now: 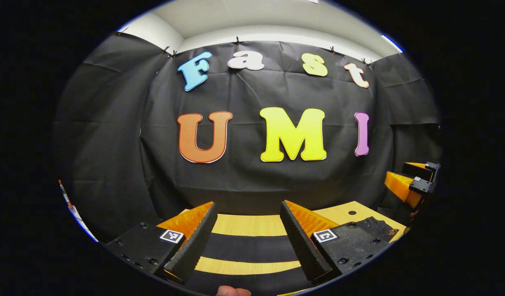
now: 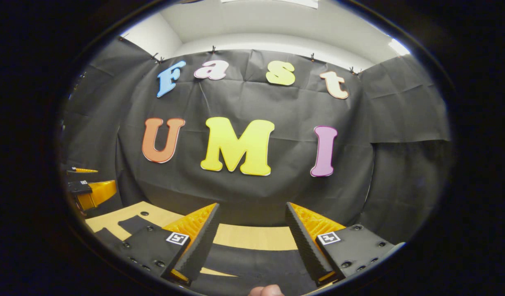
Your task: Grasp the waist and the cuffs of the jeans and fold them to make the two legs overlap; first hold the waist and fold one-third of the jeans toward the cuffs, then hold the cuffs and fold the remaining one-third in the same direction to finish folding.
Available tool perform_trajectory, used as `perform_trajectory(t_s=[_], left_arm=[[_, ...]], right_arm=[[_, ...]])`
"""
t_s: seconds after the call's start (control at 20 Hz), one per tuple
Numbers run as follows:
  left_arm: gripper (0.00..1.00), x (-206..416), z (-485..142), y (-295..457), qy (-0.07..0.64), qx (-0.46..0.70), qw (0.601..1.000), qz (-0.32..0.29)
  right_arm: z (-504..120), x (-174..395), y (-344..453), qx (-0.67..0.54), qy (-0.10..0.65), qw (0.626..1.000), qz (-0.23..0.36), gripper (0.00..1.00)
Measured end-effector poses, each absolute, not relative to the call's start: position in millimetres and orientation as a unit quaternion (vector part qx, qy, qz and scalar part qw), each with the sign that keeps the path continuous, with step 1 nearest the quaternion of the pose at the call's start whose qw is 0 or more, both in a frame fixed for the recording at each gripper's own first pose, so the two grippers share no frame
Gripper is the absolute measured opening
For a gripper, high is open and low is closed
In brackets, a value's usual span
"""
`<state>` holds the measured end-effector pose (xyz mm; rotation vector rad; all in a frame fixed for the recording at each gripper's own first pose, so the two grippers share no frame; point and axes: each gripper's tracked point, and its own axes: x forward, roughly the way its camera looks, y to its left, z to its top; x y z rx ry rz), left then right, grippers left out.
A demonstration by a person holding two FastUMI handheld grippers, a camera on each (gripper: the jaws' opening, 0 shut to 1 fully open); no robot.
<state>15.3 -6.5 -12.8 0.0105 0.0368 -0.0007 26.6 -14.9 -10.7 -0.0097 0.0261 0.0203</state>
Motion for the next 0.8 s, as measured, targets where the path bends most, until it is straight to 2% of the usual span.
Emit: perform_trajectory(t_s=[0.8], left_arm=[[0.99, 27.0, -15.3, -9.4, 0.018, 0.015, 1.000, 0.004]], right_arm=[[-14.2, 40.7, -28.6, 0.000, 0.016, 1.000, 0.007, 0.96]])
